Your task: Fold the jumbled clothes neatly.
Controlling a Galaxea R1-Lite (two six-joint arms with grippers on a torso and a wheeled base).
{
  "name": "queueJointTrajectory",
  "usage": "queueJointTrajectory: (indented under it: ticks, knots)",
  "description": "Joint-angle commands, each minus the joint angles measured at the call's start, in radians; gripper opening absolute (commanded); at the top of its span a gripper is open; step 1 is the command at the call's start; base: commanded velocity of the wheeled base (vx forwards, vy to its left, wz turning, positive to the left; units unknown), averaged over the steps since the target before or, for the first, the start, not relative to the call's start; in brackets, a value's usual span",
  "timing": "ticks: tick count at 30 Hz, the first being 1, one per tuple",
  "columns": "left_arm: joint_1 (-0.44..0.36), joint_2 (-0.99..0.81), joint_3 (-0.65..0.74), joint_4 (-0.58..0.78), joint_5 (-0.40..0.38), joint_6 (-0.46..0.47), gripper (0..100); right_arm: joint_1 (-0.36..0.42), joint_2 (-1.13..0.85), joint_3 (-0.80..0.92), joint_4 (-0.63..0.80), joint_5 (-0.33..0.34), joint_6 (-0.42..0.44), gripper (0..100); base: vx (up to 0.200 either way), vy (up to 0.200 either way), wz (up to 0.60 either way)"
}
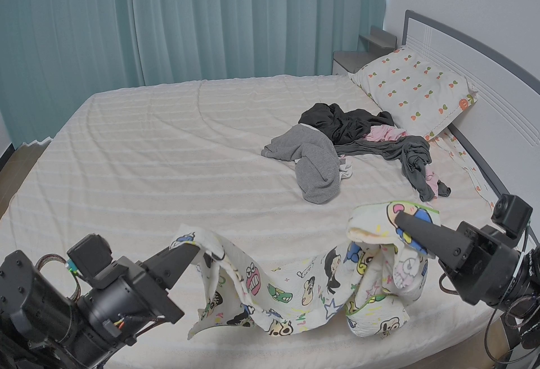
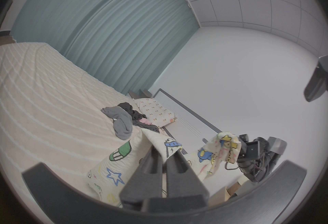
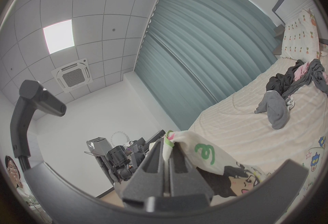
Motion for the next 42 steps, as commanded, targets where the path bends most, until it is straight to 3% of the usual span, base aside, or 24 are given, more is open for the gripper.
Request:
queueJointTrajectory:
  ticks: [1,6,13,33,42]
  knots:
    - [0.022,0.164,-0.102,-0.018,0.005,0.009,0,0.000,0.150,-0.092,-0.008,-0.013,0.009,0,0.000,0.000,0.00]
    - [-0.036,0.269,-0.136,-0.018,0.042,0.010,0,0.041,0.185,-0.077,-0.010,-0.033,0.007,0,0.000,0.000,0.00]
    - [-0.038,0.296,-0.245,-0.018,0.103,0.012,0,0.044,0.182,-0.101,-0.010,-0.055,0.006,0,0.000,0.000,0.00]
    - [-0.018,0.287,-0.201,-0.018,0.175,0.015,0,0.040,0.166,-0.123,-0.010,-0.091,-0.039,0,0.000,0.000,0.00]
    - [-0.018,0.219,-0.193,-0.018,0.183,0.016,0,0.040,0.154,-0.121,-0.010,-0.091,-0.059,0,-0.200,0.067,0.00]
